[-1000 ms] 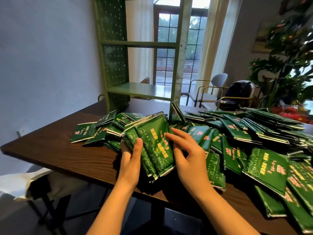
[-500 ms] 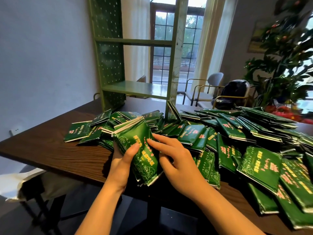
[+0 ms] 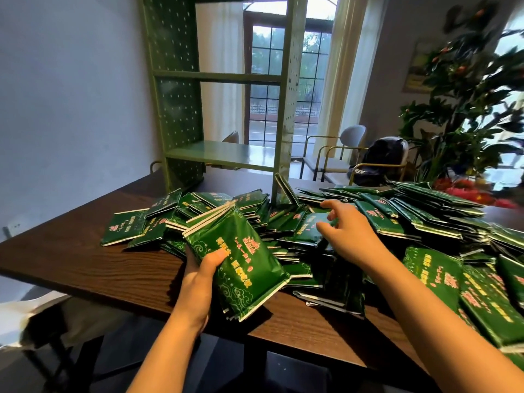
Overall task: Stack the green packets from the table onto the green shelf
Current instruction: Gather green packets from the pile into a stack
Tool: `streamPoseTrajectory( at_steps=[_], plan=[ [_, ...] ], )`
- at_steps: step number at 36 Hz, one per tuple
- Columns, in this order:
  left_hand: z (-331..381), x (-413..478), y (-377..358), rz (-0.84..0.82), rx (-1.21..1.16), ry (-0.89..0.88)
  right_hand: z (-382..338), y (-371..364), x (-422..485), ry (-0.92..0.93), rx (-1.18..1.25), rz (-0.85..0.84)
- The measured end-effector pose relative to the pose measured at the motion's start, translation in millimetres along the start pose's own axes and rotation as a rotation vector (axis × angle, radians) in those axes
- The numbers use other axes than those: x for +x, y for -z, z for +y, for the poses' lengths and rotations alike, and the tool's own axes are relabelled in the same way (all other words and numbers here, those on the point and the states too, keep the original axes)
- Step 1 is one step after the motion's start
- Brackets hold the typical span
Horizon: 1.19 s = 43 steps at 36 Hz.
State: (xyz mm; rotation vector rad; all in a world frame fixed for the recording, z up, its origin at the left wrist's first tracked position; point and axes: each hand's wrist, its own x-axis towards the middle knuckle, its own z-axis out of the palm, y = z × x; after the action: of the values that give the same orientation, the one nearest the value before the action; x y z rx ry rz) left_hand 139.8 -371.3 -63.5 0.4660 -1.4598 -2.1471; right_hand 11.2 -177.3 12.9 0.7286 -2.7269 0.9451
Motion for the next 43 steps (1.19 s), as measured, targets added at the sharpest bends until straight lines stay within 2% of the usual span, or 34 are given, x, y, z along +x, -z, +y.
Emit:
streamPoseTrajectory(
  at_steps=[7,9,15,23,29,33,36,39,43],
  plan=[
    [1.9,-2.5,-1.2,-0.022,-0.001,0.021,-3.2,-10.2,17.6,-0.073,-0.254,-0.035],
    [2.0,-2.0,-0.7,-0.017,0.003,0.017,-6.5,-12.4,20.4,-0.076,-0.253,-0.05],
    [5.2,-5.5,-2.8,-0.007,0.015,0.08,-2.6,-10.4,25.2,-0.063,0.043,0.001],
    [3.0,-5.5,-2.8,-0.013,0.019,0.092,8.4,7.9,9.9,-0.036,0.615,0.167],
    [0.9,-2.2,-1.7,-0.004,0.023,0.02,-0.5,8.2,-10.2,-0.008,0.956,0.099],
    [5.7,-1.8,-3.5,0.003,0.007,-0.014,-12.4,0.7,-20.8,0.003,1.347,0.0],
    [7.3,1.0,-4.8,0.01,-0.011,-0.009,-22.8,-8.0,-30.8,0.06,1.388,-0.104],
    [9.8,3.5,-6.3,0.024,-0.057,0.011,-32.4,-19.6,-37.5,0.136,1.262,-0.134],
    [16.5,3.0,-10.5,-0.062,-0.077,0.049,-43.6,-31.7,-41.3,0.197,1.136,-0.157]
  ],
)
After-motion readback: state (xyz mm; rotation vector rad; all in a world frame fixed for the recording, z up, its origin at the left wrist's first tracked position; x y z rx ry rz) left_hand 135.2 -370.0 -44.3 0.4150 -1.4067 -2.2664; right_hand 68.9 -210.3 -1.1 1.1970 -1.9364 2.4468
